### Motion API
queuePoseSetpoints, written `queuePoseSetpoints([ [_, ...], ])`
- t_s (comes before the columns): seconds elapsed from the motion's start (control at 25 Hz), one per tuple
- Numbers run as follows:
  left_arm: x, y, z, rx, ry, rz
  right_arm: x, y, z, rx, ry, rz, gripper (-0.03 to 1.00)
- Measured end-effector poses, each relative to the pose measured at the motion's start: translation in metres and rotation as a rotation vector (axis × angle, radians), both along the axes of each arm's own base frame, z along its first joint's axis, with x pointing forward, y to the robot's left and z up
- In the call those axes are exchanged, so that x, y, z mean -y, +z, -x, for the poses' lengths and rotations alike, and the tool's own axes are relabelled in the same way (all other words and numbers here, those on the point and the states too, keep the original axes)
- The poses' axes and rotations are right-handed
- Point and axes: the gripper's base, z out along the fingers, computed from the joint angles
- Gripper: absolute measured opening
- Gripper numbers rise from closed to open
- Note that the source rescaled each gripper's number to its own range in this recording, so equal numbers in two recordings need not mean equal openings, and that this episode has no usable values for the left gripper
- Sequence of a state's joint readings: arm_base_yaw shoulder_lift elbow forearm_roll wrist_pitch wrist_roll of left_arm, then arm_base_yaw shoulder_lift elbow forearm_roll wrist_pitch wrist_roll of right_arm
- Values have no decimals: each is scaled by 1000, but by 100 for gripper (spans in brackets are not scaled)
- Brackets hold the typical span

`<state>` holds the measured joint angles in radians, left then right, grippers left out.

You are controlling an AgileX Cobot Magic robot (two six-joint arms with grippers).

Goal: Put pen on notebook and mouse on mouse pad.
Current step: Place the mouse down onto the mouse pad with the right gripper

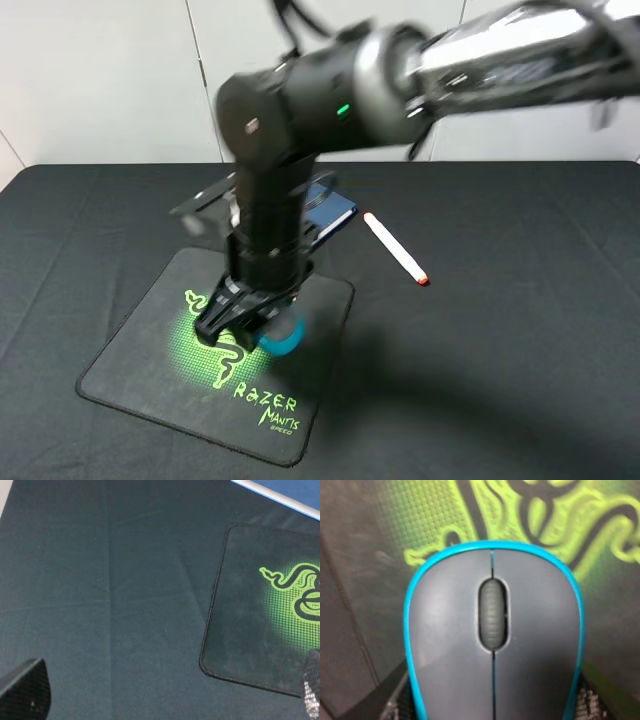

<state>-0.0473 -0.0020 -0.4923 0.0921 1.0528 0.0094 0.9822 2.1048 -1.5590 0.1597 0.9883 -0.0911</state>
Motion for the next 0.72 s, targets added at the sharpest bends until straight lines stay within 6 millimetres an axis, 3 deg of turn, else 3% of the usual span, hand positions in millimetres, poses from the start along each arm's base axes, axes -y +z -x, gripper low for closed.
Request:
queuePoseSetpoints([
  [0.32,0,0,0,0,0,0,-32,-33,-2,20,48,-20,54],
  [0.56,0,0,0,0,0,0,-39,-50,-7,44,42,-45,54],
  [0.72,0,0,0,0,0,0,-40,-52,-8,55,39,-58,54],
])
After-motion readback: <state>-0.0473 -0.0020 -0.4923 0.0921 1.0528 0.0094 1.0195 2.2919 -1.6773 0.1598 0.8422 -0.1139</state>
